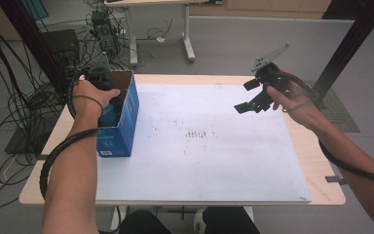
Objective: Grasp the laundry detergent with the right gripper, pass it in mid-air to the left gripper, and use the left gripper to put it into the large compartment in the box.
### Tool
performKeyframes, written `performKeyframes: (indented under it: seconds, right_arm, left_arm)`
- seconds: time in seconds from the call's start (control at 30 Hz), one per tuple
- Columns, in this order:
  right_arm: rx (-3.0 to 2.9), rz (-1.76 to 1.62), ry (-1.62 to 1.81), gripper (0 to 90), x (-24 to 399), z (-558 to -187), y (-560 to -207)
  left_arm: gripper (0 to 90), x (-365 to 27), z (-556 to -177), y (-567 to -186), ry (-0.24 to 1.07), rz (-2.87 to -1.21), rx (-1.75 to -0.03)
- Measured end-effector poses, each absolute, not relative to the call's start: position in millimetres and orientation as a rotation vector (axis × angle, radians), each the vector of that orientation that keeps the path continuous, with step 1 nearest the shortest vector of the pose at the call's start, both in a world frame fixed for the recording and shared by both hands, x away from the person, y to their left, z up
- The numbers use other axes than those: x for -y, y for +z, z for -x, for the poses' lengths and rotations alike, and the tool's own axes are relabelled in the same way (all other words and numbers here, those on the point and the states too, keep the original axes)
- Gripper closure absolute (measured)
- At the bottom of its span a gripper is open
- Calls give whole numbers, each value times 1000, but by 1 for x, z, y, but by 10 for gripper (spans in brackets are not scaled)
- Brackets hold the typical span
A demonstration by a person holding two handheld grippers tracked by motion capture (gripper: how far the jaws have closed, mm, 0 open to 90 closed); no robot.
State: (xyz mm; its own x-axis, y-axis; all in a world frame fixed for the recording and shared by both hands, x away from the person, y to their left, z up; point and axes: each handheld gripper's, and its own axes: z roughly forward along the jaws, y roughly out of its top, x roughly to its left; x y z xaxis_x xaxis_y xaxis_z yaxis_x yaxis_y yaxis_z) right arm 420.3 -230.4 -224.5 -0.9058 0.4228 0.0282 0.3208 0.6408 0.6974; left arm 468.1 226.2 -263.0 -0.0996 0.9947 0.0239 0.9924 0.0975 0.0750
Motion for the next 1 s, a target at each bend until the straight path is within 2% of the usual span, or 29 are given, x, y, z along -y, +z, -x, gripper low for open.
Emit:
performKeyframes:
  seconds: [1.0]
  right_arm:
    - [-2706, -624, 1118, 2, 230, -423, -220]
  left_arm:
    - [360, -225, -465, -272, 119, -2088, -2298]
